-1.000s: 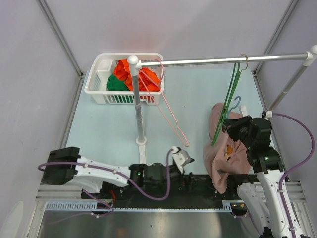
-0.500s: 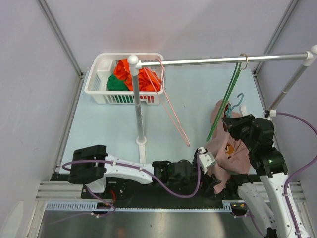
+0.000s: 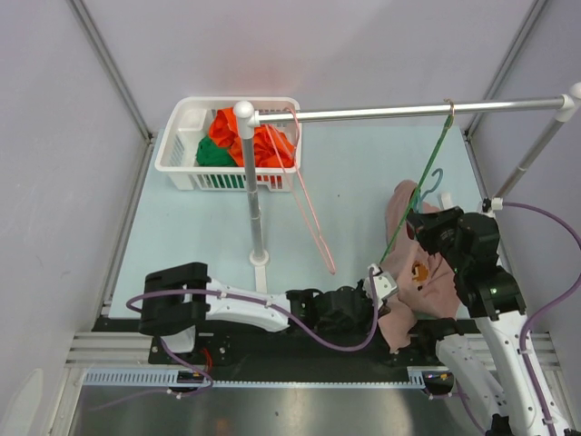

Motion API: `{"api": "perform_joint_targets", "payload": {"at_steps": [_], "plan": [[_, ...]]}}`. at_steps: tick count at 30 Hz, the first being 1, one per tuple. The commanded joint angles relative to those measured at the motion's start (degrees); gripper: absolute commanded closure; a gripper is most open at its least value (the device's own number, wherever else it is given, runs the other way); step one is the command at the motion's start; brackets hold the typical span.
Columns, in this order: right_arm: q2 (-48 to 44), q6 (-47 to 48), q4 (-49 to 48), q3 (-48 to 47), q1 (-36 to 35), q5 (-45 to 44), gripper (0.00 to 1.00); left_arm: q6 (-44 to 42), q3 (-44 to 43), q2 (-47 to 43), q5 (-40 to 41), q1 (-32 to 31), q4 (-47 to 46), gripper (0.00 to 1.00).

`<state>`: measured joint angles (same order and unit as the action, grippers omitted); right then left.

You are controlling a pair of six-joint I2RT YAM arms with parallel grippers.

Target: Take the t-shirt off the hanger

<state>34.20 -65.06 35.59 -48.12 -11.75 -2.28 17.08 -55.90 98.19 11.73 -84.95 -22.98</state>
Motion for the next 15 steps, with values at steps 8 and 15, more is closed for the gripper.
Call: {"api": "perform_joint_targets", "payload": {"at_steps": [8,15], "plan": [[5.1,4.1,-13.3,1.4,0.2,-8.2,0.95,5.9,16.1,-16.5,2.4,-1.8,2.9,1.00],[11.3,-0.1,-20.4,1.8,6.1,-3.9,1.00,12.3,24.7,-23.7,6.8,-2.4,5.6,1.00]]}}
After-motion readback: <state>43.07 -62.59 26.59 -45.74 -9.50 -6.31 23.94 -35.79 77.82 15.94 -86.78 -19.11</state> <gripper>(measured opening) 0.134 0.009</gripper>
